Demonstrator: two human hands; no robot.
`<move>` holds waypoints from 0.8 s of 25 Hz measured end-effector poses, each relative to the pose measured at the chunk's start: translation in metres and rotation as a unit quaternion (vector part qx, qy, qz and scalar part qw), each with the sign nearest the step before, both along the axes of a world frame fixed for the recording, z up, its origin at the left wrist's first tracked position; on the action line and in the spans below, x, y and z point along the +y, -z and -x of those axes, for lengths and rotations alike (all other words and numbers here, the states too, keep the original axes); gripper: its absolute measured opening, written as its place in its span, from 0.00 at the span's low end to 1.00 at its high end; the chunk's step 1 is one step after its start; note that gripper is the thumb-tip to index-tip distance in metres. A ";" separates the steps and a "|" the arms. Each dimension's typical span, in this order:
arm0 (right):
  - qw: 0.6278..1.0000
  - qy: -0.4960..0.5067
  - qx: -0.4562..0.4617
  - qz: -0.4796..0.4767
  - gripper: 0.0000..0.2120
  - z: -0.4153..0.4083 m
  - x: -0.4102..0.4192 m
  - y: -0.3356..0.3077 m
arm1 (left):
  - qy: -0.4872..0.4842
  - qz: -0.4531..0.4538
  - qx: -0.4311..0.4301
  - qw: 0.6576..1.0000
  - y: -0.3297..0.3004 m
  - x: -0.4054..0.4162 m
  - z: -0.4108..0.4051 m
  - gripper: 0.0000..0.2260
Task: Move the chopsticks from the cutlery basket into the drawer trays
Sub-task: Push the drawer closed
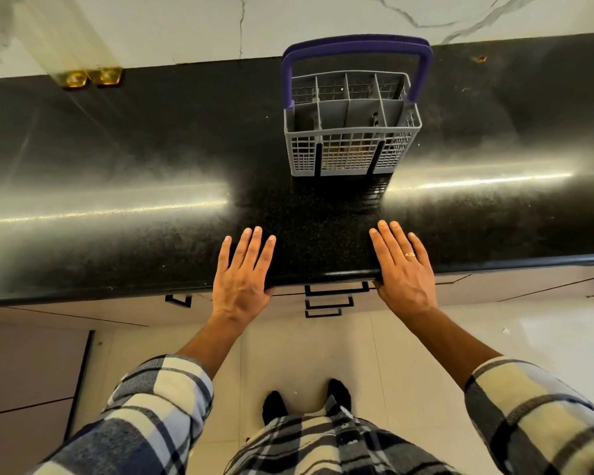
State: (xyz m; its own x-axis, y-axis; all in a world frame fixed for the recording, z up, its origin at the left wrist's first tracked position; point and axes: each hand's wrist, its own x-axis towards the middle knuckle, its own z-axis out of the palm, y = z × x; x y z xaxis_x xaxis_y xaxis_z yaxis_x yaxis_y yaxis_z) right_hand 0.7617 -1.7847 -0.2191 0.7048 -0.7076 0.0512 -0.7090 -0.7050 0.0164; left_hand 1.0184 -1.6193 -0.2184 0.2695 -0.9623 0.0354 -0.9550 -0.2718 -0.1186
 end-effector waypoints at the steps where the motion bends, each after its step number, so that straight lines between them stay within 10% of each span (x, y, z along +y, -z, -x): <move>1: 1.000 0.002 -0.002 0.002 0.45 0.000 0.000 0.000 | 0.001 0.005 -0.002 1.000 0.001 0.000 0.000 0.44; 20: 0.997 -0.012 -0.061 0.054 0.39 0.002 0.000 0.012 | 0.035 0.115 -0.010 0.993 0.016 0.003 -0.003 0.35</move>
